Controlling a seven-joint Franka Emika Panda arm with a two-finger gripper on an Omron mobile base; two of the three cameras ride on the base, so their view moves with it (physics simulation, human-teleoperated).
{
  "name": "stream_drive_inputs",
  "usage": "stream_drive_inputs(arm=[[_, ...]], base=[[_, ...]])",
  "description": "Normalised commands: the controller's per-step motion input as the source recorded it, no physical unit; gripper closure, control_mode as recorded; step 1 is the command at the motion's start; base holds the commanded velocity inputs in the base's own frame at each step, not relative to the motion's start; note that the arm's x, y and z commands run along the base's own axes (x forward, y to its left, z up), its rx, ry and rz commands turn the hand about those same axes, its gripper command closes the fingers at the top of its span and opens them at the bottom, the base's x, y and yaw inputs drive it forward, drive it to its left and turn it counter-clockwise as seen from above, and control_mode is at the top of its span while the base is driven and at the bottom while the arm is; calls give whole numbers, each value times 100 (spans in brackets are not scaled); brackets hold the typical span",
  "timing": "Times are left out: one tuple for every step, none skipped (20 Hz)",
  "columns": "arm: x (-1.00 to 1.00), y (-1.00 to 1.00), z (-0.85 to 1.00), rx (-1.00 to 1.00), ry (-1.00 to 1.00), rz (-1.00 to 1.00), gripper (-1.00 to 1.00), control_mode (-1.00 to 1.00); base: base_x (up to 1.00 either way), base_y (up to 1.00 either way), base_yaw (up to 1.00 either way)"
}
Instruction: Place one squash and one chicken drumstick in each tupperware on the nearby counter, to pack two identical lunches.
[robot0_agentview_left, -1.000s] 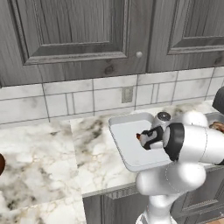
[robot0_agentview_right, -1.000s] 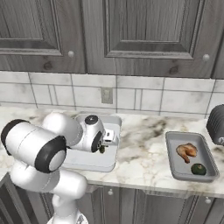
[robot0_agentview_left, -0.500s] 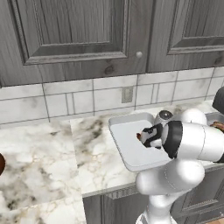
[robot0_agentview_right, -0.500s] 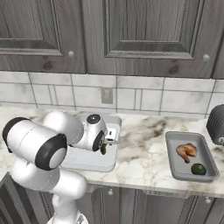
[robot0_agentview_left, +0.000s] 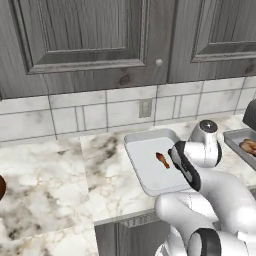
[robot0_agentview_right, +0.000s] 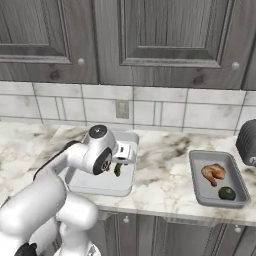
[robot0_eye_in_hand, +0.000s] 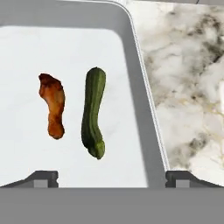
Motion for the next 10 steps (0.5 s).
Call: stream_drive_inputs(arm=[[-100, -24, 83, 0, 0, 0, -100, -100], [-100, -32, 79, 0, 0, 0, -100, -100], [-100, -40, 77, 0, 0, 0, -100, -100], [-100, -46, 78, 0, 0, 0, -100, -100], [-100, -59, 81, 0, 0, 0, -100, -100], [-100, -64, 84, 0, 0, 0, -100, -100], [-100, -64, 94, 0, -4, 0, -100, -100], [-100, -69, 100, 0, -10, 1, -100, -100], [-100, -65, 100, 0, -15, 2, -100, -100], [-100, -62, 100, 0, -17, 3, -100, -100]], base=[[0, 0, 0], [0, 0, 0], [0, 0, 0], [0, 0, 0], [0, 0, 0], [0, 0, 0], [0, 0, 0], [0, 0, 0], [0, 0, 0], [0, 0, 0]])
